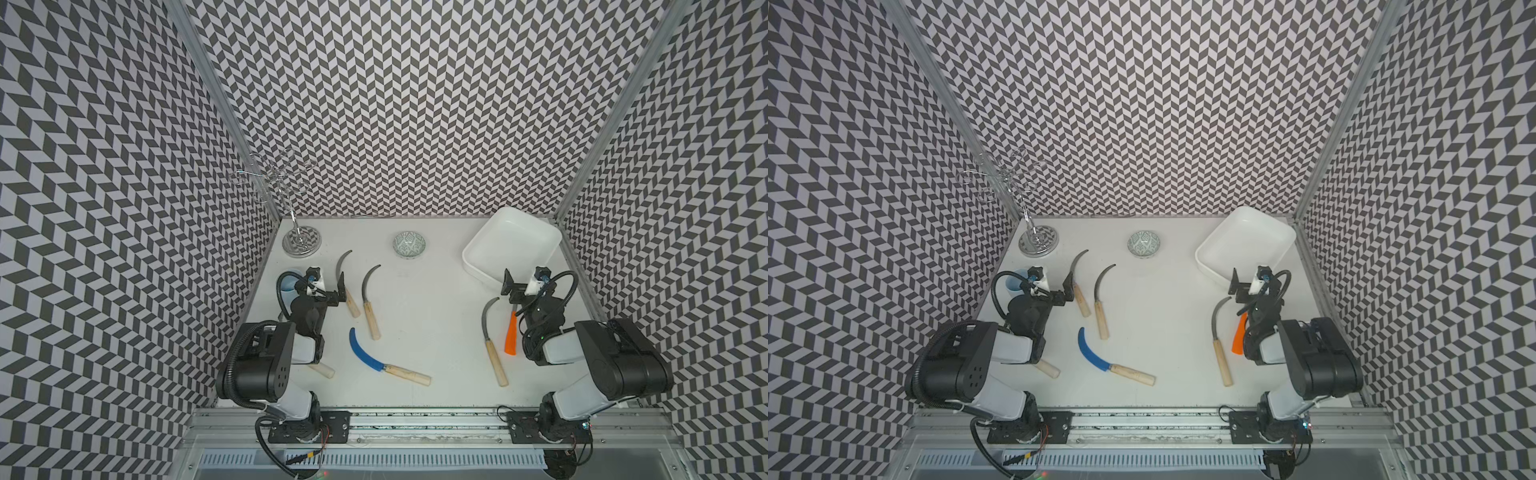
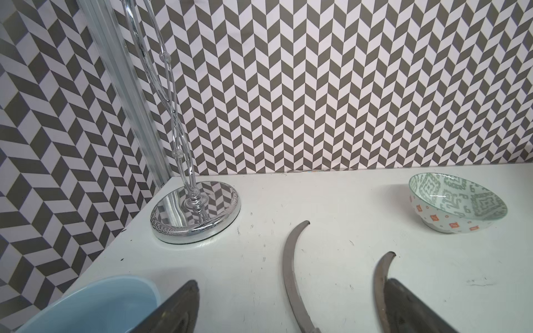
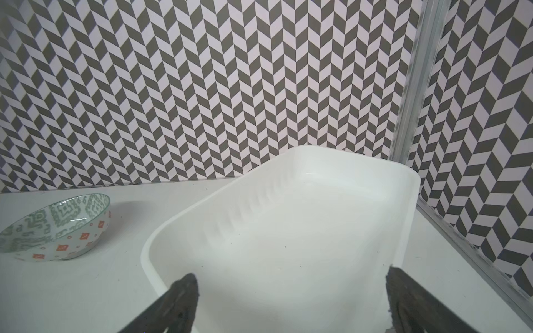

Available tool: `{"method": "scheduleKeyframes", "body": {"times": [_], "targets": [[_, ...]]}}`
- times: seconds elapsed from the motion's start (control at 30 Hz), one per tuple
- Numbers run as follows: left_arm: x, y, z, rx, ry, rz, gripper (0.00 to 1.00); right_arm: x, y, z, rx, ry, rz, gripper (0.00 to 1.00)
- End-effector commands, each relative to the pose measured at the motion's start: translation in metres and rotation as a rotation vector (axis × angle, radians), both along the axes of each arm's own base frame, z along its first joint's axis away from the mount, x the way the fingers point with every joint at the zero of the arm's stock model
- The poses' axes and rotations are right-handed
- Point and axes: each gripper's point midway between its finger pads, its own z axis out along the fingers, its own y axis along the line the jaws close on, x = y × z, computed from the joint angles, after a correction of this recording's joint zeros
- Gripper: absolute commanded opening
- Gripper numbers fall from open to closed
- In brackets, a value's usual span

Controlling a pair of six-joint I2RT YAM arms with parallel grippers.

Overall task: Put small sickles into storage boxes
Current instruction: Move the distractor to the center of the board.

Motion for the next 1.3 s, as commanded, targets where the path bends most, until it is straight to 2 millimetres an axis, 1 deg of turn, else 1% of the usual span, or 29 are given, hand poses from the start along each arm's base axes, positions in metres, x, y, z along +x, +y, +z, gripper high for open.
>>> {"method": "scheduleKeyframes", "body": {"times": [0.0,0.7,0.97,1.07,1.1,1.17,1.23,1.27], "targets": [[0.002,0.002,0.000,-0.011,0.001,-0.002,1.00,-0.001,-0.002,0.009,0.006,-0.037,-0.011,1.00],[0.002,0.001,0.001,-0.009,0.000,-0.003,0.99,-0.001,-0.002,0.008,0.008,-0.037,-0.009,1.00],[0.002,0.006,0.001,-0.029,-0.003,-0.009,1.00,-0.001,-0.004,0.008,0.011,-0.037,-0.013,1.00],[0.002,0.008,0.003,-0.028,-0.007,0.012,1.00,-0.003,-0.012,0.014,0.029,-0.049,-0.059,1.00],[0.003,0.014,0.004,-0.039,-0.006,0.058,1.00,-0.003,-0.014,0.017,0.033,-0.047,-0.070,1.00],[0.003,0.022,0.015,-0.051,-0.007,0.113,1.00,-0.003,-0.010,0.023,0.013,-0.039,-0.049,1.00],[0.005,0.017,0.027,-0.030,0.009,0.118,0.99,-0.006,-0.012,0.031,0.020,-0.037,-0.079,1.00],[0.005,0.014,0.038,-0.009,-0.007,0.131,1.00,-0.009,-0.016,0.035,0.031,-0.042,-0.103,1.00]]}}
